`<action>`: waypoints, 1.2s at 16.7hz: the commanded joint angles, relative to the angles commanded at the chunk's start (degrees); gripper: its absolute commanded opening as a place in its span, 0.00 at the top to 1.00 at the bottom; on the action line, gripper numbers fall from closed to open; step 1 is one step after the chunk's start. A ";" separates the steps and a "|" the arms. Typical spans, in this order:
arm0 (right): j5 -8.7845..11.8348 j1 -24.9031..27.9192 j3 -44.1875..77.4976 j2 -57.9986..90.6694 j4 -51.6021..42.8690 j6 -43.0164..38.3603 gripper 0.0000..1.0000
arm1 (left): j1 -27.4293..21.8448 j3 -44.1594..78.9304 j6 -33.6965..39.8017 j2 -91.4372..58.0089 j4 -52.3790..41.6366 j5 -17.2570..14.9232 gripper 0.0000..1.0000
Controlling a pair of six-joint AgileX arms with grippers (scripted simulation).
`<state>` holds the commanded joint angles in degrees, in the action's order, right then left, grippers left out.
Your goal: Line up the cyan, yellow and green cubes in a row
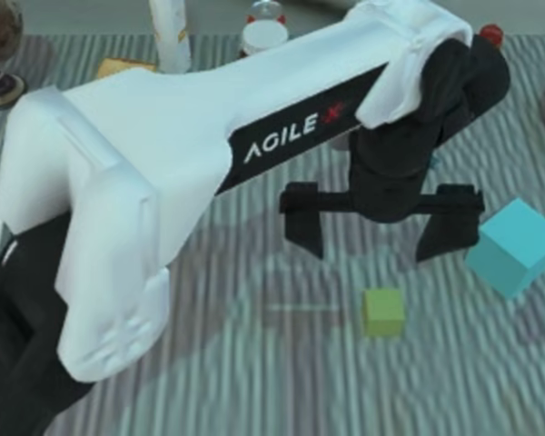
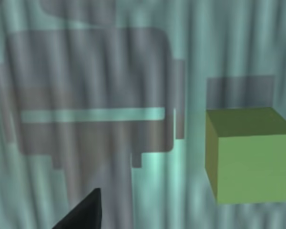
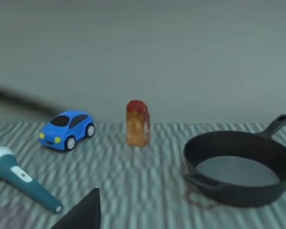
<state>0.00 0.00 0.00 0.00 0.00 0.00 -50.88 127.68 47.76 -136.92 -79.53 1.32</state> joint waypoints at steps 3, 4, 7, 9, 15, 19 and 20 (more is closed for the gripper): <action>0.00 0.00 0.00 0.00 0.00 0.00 0.00 | 4.95 -4.66 -10.58 2.78 1.65 -0.11 0.00; 0.00 0.00 0.00 0.00 0.00 0.00 0.00 | 7.05 -6.76 -14.97 4.01 2.36 -0.17 0.00; 0.00 0.00 0.00 0.00 0.00 0.00 0.00 | 14.30 -14.44 -30.47 8.37 4.78 -0.41 0.00; 0.00 0.00 0.00 0.00 0.00 0.00 0.00 | 19.61 -20.35 -42.47 11.59 6.52 -0.57 0.00; 0.00 0.00 0.00 0.00 0.00 0.00 0.00 | 35.29 -37.76 -78.57 21.60 12.03 -0.88 0.00; 0.00 0.00 0.00 0.00 0.00 0.00 0.00 | 43.26 -46.37 -93.38 28.01 15.89 -1.16 0.00; 0.00 0.00 0.00 0.00 0.00 0.00 0.00 | 44.55 -47.73 -95.55 29.15 16.60 -1.23 0.00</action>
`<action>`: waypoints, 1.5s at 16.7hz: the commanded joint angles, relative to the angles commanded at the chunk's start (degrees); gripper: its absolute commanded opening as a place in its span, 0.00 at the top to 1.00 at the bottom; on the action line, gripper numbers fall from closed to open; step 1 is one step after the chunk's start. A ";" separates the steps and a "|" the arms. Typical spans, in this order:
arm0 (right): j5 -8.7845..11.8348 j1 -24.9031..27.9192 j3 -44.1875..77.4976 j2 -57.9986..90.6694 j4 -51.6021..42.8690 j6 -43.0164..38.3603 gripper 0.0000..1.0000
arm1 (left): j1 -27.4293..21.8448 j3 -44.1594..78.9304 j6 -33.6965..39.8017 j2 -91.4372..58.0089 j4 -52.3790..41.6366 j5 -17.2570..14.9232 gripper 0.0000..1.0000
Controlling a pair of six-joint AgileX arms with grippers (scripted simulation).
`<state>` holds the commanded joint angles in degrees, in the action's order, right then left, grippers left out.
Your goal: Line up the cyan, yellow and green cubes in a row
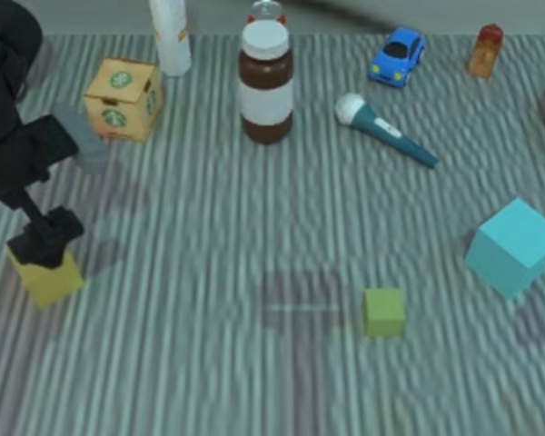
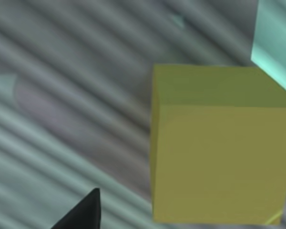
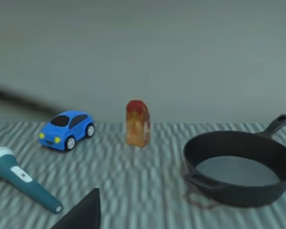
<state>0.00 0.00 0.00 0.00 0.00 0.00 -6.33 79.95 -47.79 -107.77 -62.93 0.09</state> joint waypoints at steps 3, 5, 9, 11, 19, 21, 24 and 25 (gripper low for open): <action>0.00 0.00 0.00 0.00 0.00 0.00 0.00 | 1.77 -1.80 -2.83 1.57 0.99 -0.12 0.00; 0.00 0.00 0.00 0.00 0.00 0.00 0.00 | 1.77 -1.80 -2.83 1.57 0.99 -0.12 0.00; 0.00 0.00 0.00 0.00 0.00 0.00 0.00 | 1.57 -2.22 -2.73 1.01 1.81 -0.10 0.00; 0.00 0.00 0.00 0.00 0.00 0.00 0.00 | 1.66 -4.08 -2.73 -0.17 4.94 -0.13 0.00; 0.00 0.00 0.00 0.00 0.00 0.00 0.00 | 1.89 -13.06 -3.07 -6.37 20.20 -0.17 0.00; 0.00 0.00 0.00 0.00 0.00 0.00 0.00 | 1.89 -13.09 -3.07 -6.39 20.24 -0.17 0.00; 0.00 0.00 0.00 0.00 0.00 0.00 0.00 | 1.89 -13.09 -3.07 -6.39 20.24 -0.17 0.15; 0.00 0.00 0.00 0.00 0.00 0.00 0.00 | 1.89 -13.09 -3.07 -6.39 20.24 -0.17 0.23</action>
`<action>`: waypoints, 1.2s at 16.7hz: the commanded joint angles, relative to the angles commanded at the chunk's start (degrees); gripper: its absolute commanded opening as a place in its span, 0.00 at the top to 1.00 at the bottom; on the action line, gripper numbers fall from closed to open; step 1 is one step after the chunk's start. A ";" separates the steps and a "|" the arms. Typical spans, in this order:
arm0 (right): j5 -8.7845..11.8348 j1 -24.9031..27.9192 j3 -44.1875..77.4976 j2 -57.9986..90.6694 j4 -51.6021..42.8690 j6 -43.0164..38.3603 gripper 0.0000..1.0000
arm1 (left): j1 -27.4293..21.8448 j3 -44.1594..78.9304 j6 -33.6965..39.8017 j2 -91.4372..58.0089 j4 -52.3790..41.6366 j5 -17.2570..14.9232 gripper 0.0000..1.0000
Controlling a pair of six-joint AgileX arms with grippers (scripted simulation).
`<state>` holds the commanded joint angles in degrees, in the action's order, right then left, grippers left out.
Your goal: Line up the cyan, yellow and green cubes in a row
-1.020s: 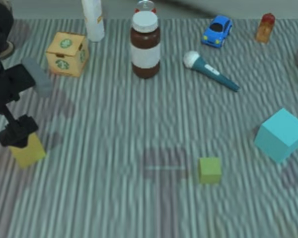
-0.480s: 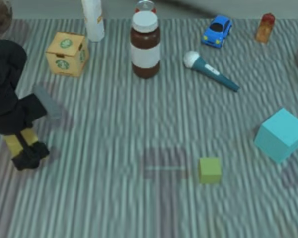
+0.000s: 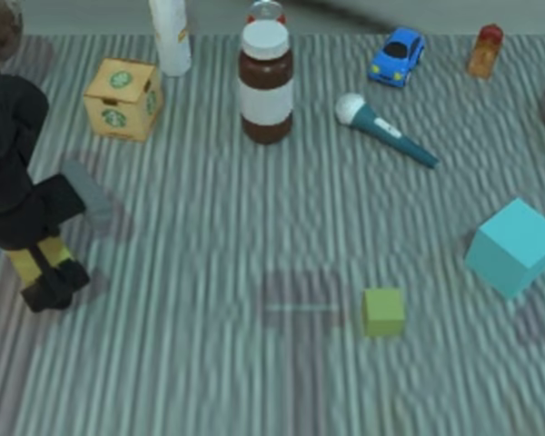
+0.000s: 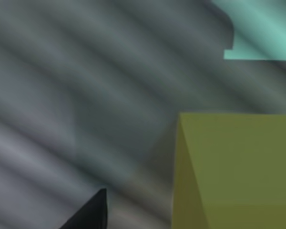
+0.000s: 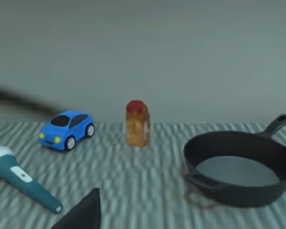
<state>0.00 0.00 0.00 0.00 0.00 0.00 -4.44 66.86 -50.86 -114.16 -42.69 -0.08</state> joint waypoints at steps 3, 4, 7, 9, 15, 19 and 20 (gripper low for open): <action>0.00 0.00 0.00 0.00 0.00 0.00 0.00 | 0.00 0.00 0.00 0.00 0.00 0.00 0.45; 0.00 0.00 0.00 0.00 0.00 0.00 0.00 | 0.00 0.00 0.00 0.00 0.00 0.00 0.53; 0.00 0.00 0.00 0.00 0.00 0.00 0.00 | 0.00 0.00 0.00 0.00 0.00 0.00 0.75; 0.00 0.00 0.00 0.00 0.00 0.00 0.00 | 0.00 0.00 0.00 0.00 0.00 0.00 0.90; 0.00 0.00 0.00 0.00 0.00 0.00 0.00 | 0.00 0.00 0.00 0.00 0.00 0.00 1.00; 0.00 0.00 0.00 0.00 0.00 0.00 0.00 | -0.16 0.34 0.51 1.48 -1.24 -0.69 1.00; 0.00 0.00 0.00 0.00 0.00 0.00 0.00 | -0.16 0.48 0.50 1.55 -1.43 -0.69 1.00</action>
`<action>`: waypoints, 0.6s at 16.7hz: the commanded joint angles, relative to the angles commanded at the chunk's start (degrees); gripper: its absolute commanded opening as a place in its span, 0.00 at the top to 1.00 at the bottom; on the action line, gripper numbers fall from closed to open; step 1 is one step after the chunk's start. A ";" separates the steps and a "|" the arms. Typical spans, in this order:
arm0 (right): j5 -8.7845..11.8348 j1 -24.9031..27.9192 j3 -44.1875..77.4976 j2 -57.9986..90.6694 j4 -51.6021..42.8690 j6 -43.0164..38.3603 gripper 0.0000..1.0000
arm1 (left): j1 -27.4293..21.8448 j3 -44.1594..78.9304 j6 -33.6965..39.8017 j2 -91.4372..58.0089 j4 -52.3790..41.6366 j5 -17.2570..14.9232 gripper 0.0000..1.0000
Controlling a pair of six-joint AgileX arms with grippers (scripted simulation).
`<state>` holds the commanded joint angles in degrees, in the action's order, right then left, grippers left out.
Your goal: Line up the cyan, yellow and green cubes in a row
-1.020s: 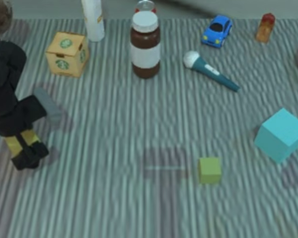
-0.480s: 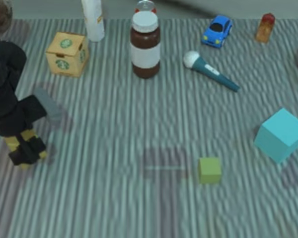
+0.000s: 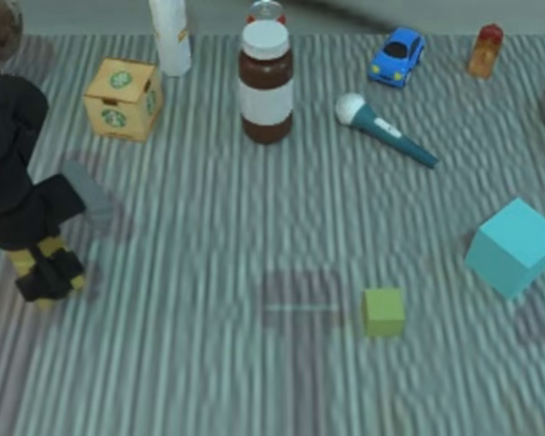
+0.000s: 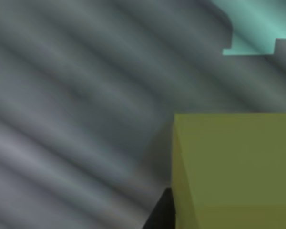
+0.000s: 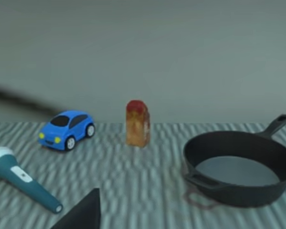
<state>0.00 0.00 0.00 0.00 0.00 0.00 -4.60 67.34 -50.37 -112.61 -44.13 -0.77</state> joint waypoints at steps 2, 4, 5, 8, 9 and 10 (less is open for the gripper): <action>0.00 0.00 0.00 0.00 0.00 0.00 0.00 | 0.07 1.34 -0.11 0.75 -2.13 -0.04 1.00; 0.00 0.00 0.00 0.00 0.00 0.00 0.00 | 0.34 3.44 -0.08 2.13 -5.95 -0.03 1.00; 0.00 0.00 0.00 0.00 0.00 0.00 0.00 | 0.53 4.63 0.00 2.98 -8.16 -0.01 1.00; 0.00 0.00 0.00 0.00 0.00 0.00 0.00 | 1.01 7.81 0.21 5.47 -13.67 0.03 1.00; 0.00 0.00 0.00 0.00 0.00 0.00 0.00 | 1.05 8.41 0.22 6.02 -14.55 0.04 1.00; 0.00 0.00 0.00 0.00 0.00 0.00 0.00 | 1.05 8.62 0.21 6.19 -14.83 0.04 1.00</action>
<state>0.00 0.00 0.00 0.00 0.00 0.00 -3.54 75.95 -50.16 -106.42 -58.95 -0.73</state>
